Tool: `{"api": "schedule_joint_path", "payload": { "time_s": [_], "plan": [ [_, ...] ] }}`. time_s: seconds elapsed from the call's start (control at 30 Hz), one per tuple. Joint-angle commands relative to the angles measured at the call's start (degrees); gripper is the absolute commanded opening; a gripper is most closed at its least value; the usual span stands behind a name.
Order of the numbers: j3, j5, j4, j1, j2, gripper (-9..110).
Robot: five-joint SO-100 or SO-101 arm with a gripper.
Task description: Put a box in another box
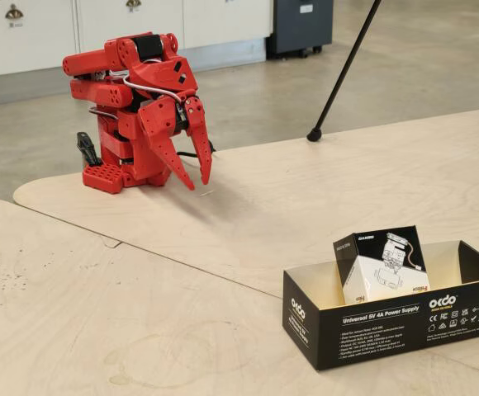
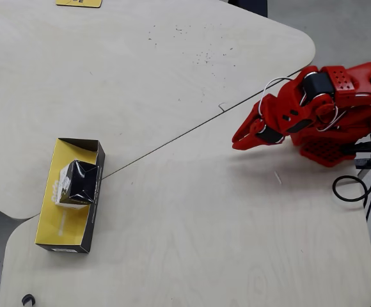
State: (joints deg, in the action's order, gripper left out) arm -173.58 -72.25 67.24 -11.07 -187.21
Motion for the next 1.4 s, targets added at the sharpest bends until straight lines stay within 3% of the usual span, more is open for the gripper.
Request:
{"api": "schedule_joint_path", "payload": {
  "time_s": [0.0, 0.13, 0.43, 0.7, 1.37],
  "plan": [
    [-2.3, -3.0, -4.4, 3.5, -0.3, 1],
    [-3.1, -3.7, -3.3, 4.5, -0.3, -1],
    [-3.1, -9.8, 12.3, 5.5, -0.3, -1],
    [-3.1, -9.4, 12.3, 10.1, -0.3, -1],
    [-3.1, -10.0, 12.3, 9.8, -0.3, 0]
  ]
}}
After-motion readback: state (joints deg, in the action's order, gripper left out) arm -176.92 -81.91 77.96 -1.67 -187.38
